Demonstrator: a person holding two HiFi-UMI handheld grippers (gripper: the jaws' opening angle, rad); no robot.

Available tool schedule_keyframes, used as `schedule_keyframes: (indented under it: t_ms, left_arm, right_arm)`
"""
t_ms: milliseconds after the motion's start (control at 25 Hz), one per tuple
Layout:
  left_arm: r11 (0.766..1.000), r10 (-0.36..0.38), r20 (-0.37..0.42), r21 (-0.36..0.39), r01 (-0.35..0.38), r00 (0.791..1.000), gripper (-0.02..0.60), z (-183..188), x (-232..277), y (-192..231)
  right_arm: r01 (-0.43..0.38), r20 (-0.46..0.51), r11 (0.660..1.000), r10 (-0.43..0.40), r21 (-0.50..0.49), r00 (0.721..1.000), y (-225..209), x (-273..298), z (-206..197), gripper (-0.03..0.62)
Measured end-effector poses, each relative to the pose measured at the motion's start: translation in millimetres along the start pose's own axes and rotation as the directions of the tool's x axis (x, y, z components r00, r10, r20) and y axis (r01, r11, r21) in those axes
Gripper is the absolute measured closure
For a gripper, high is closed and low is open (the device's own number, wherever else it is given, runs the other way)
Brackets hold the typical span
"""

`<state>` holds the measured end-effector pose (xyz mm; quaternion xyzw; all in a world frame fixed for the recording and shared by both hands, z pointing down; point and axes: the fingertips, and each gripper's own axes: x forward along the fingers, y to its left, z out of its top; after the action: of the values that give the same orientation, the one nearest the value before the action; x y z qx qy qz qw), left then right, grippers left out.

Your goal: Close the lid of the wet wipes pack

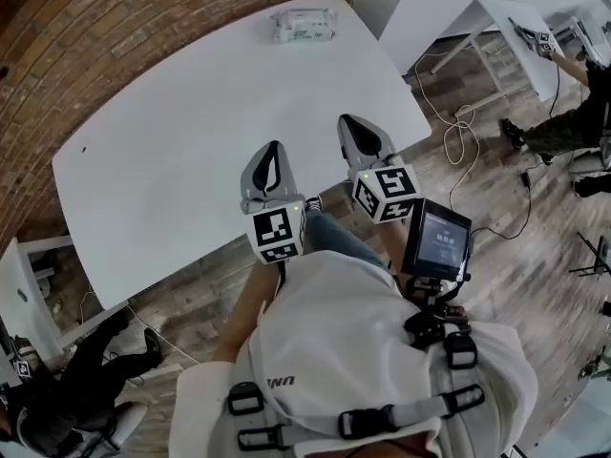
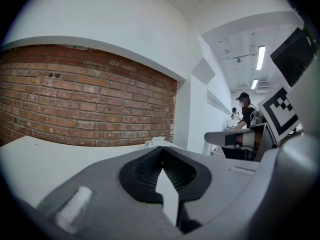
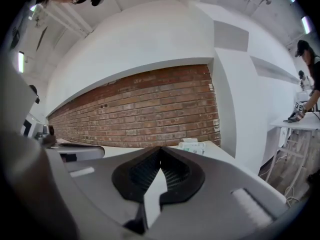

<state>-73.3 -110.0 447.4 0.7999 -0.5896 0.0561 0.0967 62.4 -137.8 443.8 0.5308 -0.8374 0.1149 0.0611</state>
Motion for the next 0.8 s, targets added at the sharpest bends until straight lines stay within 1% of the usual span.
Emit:
schedule_keyframes:
  t_ms: [160,320,440,600,680,800]
  left_arm:
    - [1.0,0.024,-0.001,-0.007,-0.024,1.0,0.583,13,48,-2]
    - [1.0,0.019,-0.014,-0.023,-0.019,1.0,0.583,18,90,-5]
    - [0.999,0.012,-0.029,-0.039,-0.013,1.0,0.583,20,102,-5]
    - [1.0,0.01,-0.035,-0.025,-0.011,0.999,0.583,31,105,-4]
    - [1.0,-0.003,-0.051,-0.017,0.002,0.999,0.583,29,116,-2]
    - [1.0,-0.022,-0.071,0.01,0.023,0.997,0.583,21,146,6]
  right_arm:
    - [-0.04,-0.011,0.999,0.04,-0.008,0.999,-35,43,18,0.588]
    - [-0.06,-0.021,0.998,0.06,-0.016,0.998,-69,86,31,0.588]
    - [-0.078,-0.021,0.996,0.078,-0.033,0.997,-84,108,45,0.588]
    - [-0.089,-0.033,0.991,0.086,-0.101,0.996,-101,134,70,0.588]
    - [-0.102,-0.062,0.985,0.094,-0.137,0.994,-111,163,71,0.588]
    - [-0.137,-0.138,0.975,0.113,-0.177,0.984,-124,225,57,0.588]
